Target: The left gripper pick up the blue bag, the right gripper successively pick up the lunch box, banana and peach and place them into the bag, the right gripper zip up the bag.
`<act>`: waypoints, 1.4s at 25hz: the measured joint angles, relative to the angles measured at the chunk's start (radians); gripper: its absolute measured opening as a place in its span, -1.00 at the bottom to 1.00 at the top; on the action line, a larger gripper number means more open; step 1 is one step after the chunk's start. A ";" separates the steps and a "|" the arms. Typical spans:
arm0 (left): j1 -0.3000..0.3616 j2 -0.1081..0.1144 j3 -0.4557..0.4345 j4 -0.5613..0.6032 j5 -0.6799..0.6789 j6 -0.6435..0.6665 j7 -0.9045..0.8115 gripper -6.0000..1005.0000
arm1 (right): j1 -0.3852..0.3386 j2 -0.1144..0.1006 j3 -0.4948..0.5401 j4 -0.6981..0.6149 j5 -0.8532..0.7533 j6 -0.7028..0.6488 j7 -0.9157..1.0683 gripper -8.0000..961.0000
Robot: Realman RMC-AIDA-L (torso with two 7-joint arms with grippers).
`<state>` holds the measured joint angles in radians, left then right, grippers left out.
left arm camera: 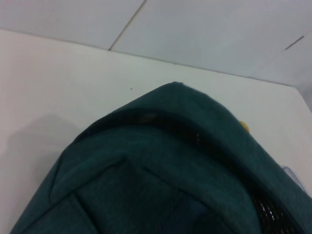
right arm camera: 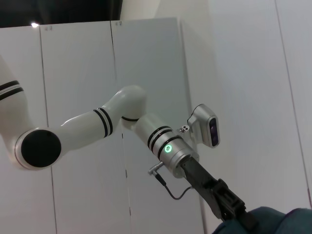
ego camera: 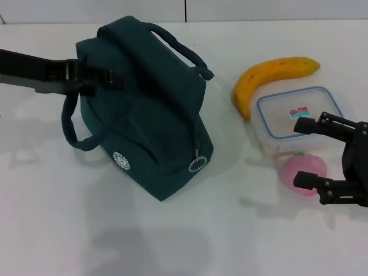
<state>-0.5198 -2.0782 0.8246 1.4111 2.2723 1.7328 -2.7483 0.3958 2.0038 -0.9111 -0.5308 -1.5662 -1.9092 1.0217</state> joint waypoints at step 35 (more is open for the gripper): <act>0.002 0.072 0.017 -0.096 -0.104 0.100 0.054 -0.90 | -0.003 -0.002 0.115 0.000 0.013 0.105 0.059 0.82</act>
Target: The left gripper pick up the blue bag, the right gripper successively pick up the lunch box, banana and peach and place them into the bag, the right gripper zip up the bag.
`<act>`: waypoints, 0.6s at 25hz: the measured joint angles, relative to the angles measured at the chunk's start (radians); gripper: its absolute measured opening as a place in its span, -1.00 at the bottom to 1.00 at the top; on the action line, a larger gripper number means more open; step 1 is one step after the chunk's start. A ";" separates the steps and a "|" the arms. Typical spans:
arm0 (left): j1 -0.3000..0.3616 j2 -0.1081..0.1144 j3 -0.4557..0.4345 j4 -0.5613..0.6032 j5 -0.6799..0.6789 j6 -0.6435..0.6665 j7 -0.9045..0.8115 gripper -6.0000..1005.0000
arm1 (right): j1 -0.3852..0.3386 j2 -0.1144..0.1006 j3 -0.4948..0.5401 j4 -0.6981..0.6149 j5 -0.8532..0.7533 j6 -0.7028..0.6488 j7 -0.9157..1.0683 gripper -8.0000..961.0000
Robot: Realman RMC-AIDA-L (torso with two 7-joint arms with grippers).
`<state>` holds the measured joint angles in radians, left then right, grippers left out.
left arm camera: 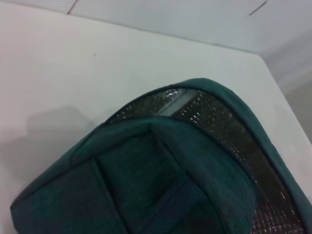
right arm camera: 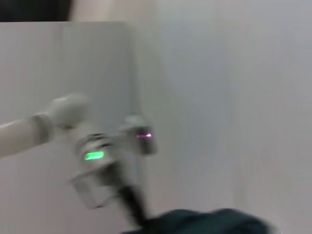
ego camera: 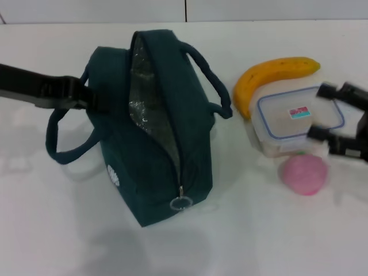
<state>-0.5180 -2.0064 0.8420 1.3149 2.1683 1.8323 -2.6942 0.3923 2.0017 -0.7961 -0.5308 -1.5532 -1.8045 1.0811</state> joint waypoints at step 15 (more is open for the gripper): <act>0.016 -0.016 0.000 0.006 -0.003 0.010 0.014 -0.90 | 0.013 -0.013 0.172 0.141 0.006 0.504 0.486 0.82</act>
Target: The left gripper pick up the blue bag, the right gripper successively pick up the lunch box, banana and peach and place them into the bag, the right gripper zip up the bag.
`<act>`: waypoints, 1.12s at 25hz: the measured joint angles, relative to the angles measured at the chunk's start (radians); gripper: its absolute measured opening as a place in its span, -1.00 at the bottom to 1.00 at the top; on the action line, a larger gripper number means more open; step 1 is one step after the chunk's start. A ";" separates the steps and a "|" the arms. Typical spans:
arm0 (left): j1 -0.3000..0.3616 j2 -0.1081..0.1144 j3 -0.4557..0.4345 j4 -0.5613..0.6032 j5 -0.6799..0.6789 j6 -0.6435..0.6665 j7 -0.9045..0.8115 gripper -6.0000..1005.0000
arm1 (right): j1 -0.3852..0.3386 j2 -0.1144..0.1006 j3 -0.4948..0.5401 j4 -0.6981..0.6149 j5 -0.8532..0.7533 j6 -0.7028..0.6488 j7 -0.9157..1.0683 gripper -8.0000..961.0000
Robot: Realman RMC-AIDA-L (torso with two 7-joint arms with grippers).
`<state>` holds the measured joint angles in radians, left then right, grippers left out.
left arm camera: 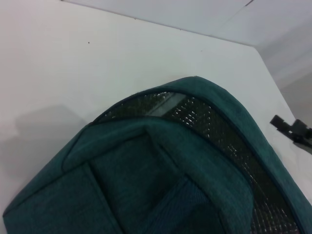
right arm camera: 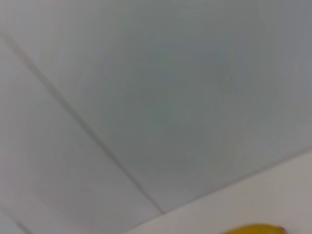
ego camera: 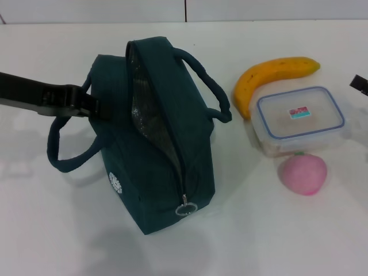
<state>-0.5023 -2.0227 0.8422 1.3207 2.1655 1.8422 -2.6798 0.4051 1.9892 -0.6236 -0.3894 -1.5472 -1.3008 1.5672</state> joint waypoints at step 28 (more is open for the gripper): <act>-0.012 0.000 0.001 -0.008 0.000 0.000 0.002 -0.91 | 0.073 0.002 -0.033 0.158 0.005 0.025 0.151 0.51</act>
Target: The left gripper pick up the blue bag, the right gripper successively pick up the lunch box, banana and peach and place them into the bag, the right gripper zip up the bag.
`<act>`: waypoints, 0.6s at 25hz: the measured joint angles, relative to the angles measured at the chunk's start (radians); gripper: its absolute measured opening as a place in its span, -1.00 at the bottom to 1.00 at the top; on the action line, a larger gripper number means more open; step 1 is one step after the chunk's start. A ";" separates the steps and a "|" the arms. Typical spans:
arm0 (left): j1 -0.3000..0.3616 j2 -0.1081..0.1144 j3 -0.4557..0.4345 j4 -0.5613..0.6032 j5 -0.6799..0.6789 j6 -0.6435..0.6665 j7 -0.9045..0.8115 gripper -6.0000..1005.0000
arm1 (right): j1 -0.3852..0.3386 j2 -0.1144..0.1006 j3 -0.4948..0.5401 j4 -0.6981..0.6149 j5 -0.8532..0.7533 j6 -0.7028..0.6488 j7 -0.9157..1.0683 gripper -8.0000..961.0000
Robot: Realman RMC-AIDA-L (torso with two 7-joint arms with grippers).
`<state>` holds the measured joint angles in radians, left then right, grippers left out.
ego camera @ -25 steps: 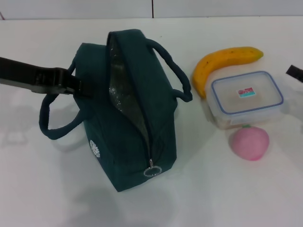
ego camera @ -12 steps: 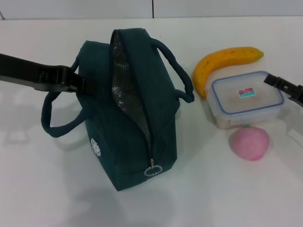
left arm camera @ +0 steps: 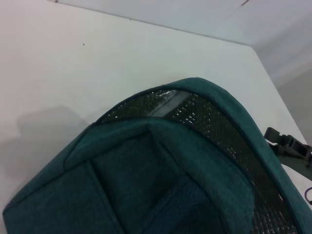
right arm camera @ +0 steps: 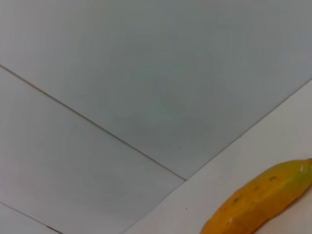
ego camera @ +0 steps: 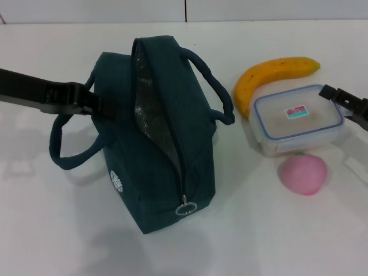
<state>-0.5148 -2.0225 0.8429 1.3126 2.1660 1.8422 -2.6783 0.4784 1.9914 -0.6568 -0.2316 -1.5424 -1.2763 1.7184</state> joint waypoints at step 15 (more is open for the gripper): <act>-0.005 -0.001 0.004 -0.010 -0.002 0.000 0.000 -0.91 | 0.000 0.000 -0.006 0.000 -0.002 -0.056 0.116 0.50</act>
<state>-0.5198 -2.0239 0.8465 1.3026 2.1637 1.8422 -2.6778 0.4783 1.9915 -0.6628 -0.2316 -1.5442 -1.3327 1.8341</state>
